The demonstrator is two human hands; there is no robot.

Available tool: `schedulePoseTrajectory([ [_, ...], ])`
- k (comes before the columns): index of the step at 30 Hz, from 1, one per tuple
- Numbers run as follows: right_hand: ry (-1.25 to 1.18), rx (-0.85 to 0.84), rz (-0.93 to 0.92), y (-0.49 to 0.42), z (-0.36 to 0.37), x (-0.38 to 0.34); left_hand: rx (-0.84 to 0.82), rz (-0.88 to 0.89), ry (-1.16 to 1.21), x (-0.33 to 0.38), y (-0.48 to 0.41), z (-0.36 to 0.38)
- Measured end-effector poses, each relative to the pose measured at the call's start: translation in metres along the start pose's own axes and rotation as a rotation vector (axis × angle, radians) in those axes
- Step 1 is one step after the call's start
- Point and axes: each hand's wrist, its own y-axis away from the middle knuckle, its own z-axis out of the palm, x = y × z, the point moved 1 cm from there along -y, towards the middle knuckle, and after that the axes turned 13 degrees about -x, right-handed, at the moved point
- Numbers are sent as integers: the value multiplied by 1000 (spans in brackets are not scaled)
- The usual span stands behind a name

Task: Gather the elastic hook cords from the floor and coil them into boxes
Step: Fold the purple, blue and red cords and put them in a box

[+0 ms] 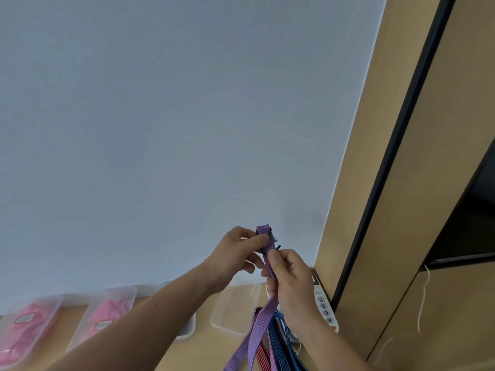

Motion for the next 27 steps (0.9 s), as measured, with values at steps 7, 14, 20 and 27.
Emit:
schedulePoseTrajectory([
  [7,15,-67,45,-2,-4,6,-74,48,-42,2,2,-9],
  [14,77,-39,196,0,-7,7,6,119,-356,1,2,-2],
  [20,38,-122,232,3,-7,-1,180,260,-630,-4,5,-1],
  [27,-107,-171,200,-1,-2,-17,263,718,-1285,-15,15,1],
])
